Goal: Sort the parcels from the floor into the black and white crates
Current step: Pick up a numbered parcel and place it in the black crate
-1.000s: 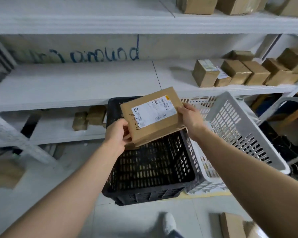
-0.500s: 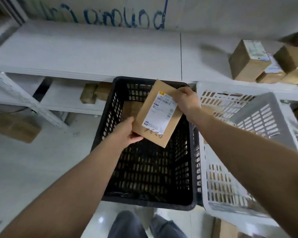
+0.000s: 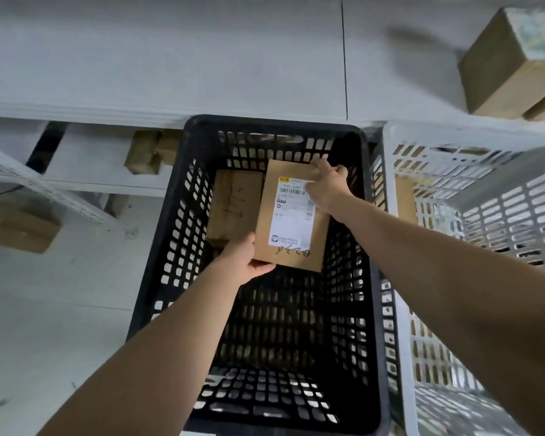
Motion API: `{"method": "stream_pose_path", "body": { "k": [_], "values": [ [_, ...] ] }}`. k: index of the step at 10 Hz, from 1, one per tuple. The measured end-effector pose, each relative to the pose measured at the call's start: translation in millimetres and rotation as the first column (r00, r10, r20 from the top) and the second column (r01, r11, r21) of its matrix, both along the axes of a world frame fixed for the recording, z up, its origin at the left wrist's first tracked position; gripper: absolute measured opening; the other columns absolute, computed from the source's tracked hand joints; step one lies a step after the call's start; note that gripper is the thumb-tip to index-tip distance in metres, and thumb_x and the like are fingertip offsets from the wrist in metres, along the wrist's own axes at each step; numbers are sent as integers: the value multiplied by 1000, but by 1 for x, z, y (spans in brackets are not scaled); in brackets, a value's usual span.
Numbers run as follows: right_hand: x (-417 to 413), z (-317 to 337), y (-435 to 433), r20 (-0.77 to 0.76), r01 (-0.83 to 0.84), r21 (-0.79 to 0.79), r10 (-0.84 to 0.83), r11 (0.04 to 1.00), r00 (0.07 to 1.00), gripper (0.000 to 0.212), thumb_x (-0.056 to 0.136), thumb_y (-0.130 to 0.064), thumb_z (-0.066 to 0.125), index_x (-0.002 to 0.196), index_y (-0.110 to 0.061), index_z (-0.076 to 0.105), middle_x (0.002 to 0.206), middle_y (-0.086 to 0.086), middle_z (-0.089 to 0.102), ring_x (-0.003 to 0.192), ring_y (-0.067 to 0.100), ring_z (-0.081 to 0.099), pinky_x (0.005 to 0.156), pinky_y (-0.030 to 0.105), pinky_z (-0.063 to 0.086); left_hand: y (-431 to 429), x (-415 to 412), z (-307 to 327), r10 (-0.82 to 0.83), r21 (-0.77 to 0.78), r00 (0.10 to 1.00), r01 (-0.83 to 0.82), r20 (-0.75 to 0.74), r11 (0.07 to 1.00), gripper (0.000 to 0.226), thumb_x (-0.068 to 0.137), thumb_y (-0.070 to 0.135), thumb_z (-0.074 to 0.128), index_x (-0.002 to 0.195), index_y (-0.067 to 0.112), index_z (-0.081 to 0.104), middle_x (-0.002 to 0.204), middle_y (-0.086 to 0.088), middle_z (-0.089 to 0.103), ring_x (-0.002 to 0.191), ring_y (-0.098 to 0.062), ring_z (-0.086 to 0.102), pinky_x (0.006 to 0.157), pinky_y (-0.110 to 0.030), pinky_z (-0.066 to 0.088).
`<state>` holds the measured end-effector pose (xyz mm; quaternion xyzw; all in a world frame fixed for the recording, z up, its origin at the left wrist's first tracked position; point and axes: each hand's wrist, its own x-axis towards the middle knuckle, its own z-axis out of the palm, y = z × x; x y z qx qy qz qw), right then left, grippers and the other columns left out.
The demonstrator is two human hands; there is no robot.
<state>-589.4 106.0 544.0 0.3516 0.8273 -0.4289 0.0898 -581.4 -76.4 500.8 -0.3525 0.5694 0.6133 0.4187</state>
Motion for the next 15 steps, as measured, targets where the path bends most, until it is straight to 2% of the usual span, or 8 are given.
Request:
{"method": "stream_pose_path", "body": {
  "k": [1, 3, 6, 7, 9, 11, 13, 15],
  "values": [
    [-9, -18, 1, 43, -6, -12, 7, 1000, 999, 69, 90, 4, 39, 147, -31, 25, 154, 13, 5, 107, 28, 49, 79, 28, 48, 8, -5, -17, 8, -50, 1000, -9, -3, 999, 29, 98, 21, 51, 124, 8, 52, 122, -17, 59, 109, -35, 57, 61, -48, 56],
    [-22, -58, 2, 105, -3, -28, 6, 1000, 994, 76, 89, 1, 45, 149, -35, 14, 152, 16, 13, 133, 32, 30, 106, 37, 36, 22, -17, -46, 4, -66, 1000, -4, 7, 998, 21, 97, 17, 51, 115, 8, 58, 117, -16, 62, 103, -33, 58, 60, -46, 54],
    [-23, -68, 3, 224, 17, -44, -7, 999, 975, 90, 89, 4, 42, 148, -42, -7, 154, 18, 5, 90, 22, 48, 66, 29, 46, 26, -19, -55, 11, -31, 999, -10, 45, 999, 32, 98, 19, 49, 128, 8, 51, 127, -17, 57, 113, -34, 56, 83, -53, 53],
    [-21, -68, 4, 182, -40, 8, 38, 999, 983, 83, 86, -6, 46, 150, -33, 3, 150, 22, 18, 125, 39, 38, 98, 41, 39, 25, -21, -55, 23, -41, 998, -20, 53, 999, 32, 97, 19, 51, 127, 8, 50, 127, -17, 56, 113, -35, 56, 78, -51, 55],
    [-18, -76, -3, 212, -93, -28, 97, 995, 972, 65, 90, -7, 43, 149, -22, 19, 148, 19, 25, 134, 36, 30, 108, 41, 31, 31, -17, -48, 90, -25, 994, -89, 59, 996, 24, 95, 10, 53, 117, 2, 49, 117, -18, 56, 98, -34, 58, 65, -46, 56],
    [-16, -78, -8, 238, -18, -66, 33, 998, 971, 55, 93, -2, 33, 146, -14, 27, 143, 15, 33, 121, 31, 45, 100, 39, 44, 26, -19, -51, 188, 14, 982, -188, 21, 982, 24, 97, 4, 46, 120, 1, 49, 124, -22, 56, 110, -38, 56, 83, -51, 54],
    [-6, -53, -12, 72, 76, -141, -67, 987, 995, 50, 99, -34, 42, 145, -16, 34, 136, 8, 47, 86, 16, 56, 72, 27, 44, 21, -16, -25, 137, 30, 989, -139, 65, 990, 12, 96, 14, 50, 95, 3, 53, 93, -21, 59, 88, -35, 57, 87, -51, 46],
    [21, 8, -21, -160, 59, -241, -100, 969, 982, 52, 97, -44, 43, 141, -16, 43, 138, 4, 51, 121, 18, 48, 90, 26, 36, 19, -17, 27, 14, -134, 988, -35, -151, 990, 19, 94, 27, 54, 94, 8, 54, 95, -7, 58, 93, -22, 57, 81, -36, 48]
  ]
}}
